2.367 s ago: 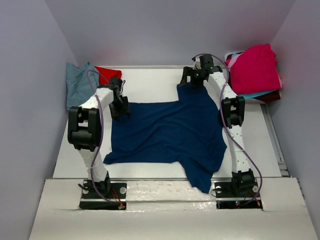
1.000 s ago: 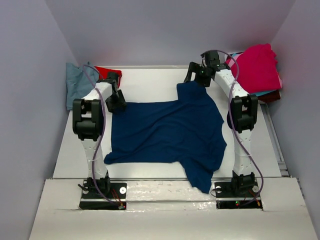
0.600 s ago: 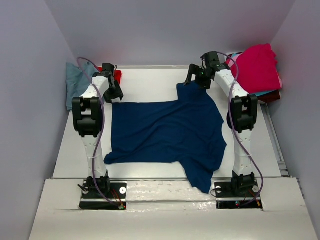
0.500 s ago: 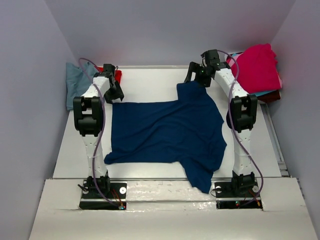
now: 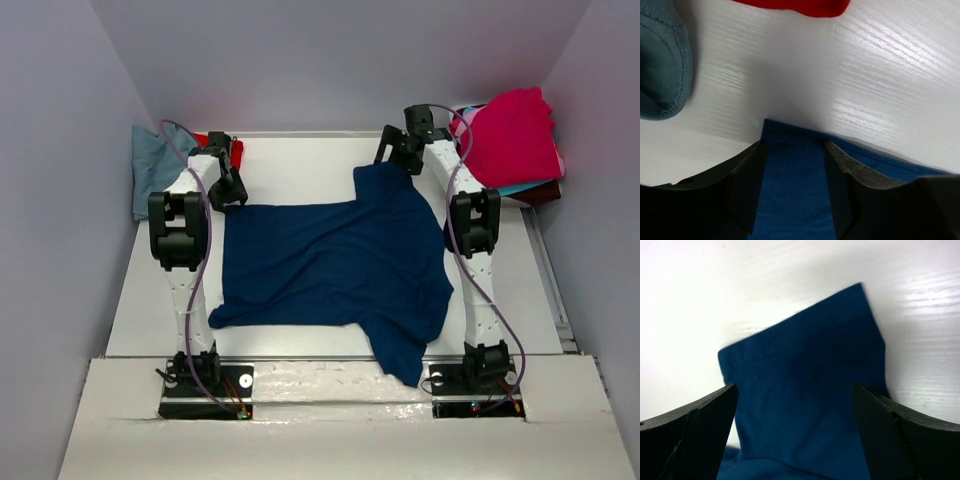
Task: Fold and stack the t-shirts
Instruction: Flatten the tshirt out
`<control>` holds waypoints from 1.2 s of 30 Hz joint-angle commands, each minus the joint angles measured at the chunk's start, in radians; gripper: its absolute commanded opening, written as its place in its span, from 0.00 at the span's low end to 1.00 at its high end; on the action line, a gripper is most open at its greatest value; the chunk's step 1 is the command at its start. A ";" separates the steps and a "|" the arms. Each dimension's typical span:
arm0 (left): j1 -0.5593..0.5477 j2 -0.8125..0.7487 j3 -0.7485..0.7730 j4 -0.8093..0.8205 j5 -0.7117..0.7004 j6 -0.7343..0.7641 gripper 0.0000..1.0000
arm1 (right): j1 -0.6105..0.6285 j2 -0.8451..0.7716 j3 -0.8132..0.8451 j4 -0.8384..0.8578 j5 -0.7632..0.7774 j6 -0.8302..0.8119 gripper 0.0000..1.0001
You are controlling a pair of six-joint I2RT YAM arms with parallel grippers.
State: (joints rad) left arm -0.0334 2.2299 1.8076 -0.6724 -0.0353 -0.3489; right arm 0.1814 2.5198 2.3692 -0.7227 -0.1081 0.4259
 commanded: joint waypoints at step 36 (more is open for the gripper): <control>0.035 -0.064 -0.059 0.004 0.015 -0.002 0.63 | -0.083 0.125 0.090 0.152 -0.067 -0.004 1.00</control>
State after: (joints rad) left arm -0.0174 2.1777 1.7535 -0.6796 -0.0456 -0.3565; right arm 0.0925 2.6263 2.4397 -0.6052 -0.1410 0.4423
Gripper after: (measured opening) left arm 0.626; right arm 0.996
